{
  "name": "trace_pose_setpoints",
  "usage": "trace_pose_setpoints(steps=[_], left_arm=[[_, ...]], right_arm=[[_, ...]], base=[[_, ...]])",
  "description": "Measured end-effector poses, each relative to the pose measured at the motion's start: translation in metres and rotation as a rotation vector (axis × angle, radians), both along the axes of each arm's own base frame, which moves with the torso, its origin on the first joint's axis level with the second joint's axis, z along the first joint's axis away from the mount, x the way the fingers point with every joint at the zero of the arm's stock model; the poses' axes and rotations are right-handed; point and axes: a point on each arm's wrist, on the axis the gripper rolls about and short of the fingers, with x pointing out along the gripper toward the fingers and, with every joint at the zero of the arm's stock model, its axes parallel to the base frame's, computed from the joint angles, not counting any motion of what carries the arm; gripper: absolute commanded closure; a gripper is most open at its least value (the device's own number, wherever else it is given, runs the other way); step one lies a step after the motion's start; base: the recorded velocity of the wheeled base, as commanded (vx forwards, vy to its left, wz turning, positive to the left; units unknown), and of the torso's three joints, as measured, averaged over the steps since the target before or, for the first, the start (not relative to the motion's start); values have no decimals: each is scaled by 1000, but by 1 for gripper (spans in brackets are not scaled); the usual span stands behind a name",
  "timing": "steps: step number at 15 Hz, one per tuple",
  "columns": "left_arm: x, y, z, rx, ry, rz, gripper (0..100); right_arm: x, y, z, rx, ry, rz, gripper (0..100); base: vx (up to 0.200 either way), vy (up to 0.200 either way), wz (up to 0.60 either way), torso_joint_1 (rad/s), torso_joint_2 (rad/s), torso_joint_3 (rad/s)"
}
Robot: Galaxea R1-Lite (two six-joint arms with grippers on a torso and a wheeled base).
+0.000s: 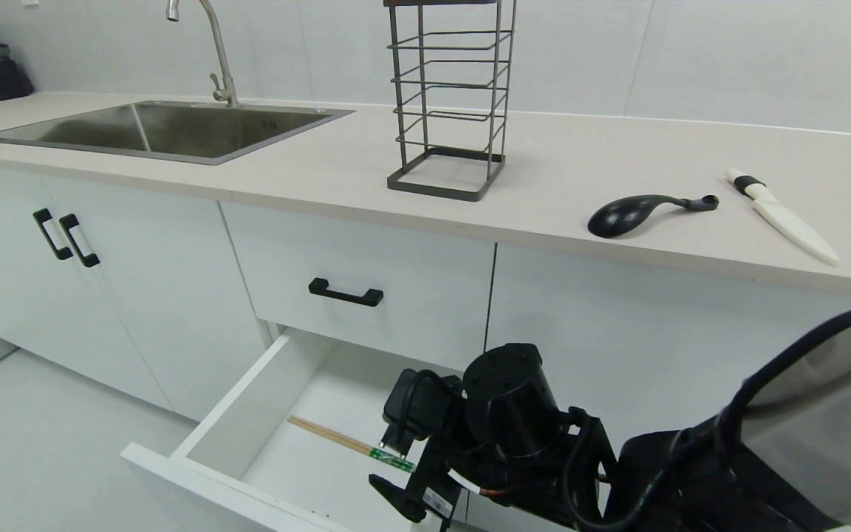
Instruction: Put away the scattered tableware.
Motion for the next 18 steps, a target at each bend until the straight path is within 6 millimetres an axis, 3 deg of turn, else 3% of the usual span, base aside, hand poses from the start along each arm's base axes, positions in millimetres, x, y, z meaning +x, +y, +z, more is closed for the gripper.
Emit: trace_pose_setpoints(steps=[5, 13, 18], left_arm=[[0, 0, 0, 0, 2, 0, 0], [0, 0, 0, 0, 0, 0, 0], [0, 0, 0, 0, 0, 0, 0]], right_arm=[[-4, -2, 3, 3, -2, 4, 0], [-10, 0, 7, 13, -5, 23, 0], [-10, -1, 7, 11, -3, 21, 0]], base=[[0, 0, 0, 168, -146, -170], [0, 0, 0, 160, -565, -231], [0, 0, 0, 326, -487, -245]])
